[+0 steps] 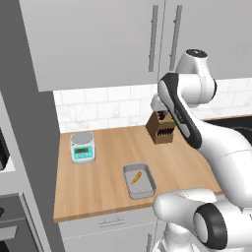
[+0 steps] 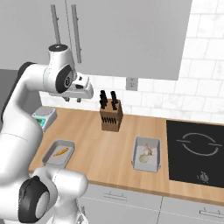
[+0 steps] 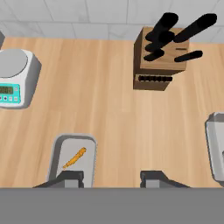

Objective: Take the meat container that has the shrimp and place it on the second highest rack of the freezer. Then take the vegetable container that has the garlics and place it on the highest rack of the freezer.

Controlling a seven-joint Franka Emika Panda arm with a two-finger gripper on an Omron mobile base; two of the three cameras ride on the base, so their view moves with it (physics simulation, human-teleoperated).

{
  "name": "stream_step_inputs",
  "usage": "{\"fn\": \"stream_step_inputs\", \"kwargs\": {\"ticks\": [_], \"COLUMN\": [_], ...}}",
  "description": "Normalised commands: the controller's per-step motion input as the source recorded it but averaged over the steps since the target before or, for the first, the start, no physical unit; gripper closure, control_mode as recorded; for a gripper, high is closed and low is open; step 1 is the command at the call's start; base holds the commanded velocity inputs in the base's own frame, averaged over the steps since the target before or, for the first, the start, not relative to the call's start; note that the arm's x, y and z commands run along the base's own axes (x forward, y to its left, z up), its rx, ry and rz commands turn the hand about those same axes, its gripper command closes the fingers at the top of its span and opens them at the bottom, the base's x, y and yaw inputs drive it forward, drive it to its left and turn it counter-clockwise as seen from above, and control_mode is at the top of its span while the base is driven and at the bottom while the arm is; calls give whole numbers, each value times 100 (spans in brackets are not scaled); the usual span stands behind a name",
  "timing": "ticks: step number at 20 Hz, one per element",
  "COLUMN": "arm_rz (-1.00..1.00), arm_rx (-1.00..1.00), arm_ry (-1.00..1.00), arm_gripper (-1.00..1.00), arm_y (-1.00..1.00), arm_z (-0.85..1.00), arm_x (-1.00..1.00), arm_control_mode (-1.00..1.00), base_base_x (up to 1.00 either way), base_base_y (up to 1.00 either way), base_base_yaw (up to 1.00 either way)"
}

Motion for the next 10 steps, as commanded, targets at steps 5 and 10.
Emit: {"fn": "stream_step_inputs", "kwargs": {"ticks": [5, 10], "arm_rz": [0, 37], "arm_rx": [-1, -9], "arm_ry": [0, 0], "arm_gripper": [-100, -100], "arm_y": [0, 43], "arm_z": [-13, -90], "arm_x": [-20, -73], "arm_control_mode": [-100, -100], "base_base_x": [0, 0], "base_base_y": [0, 0], "base_base_yaw": [0, 0]}}
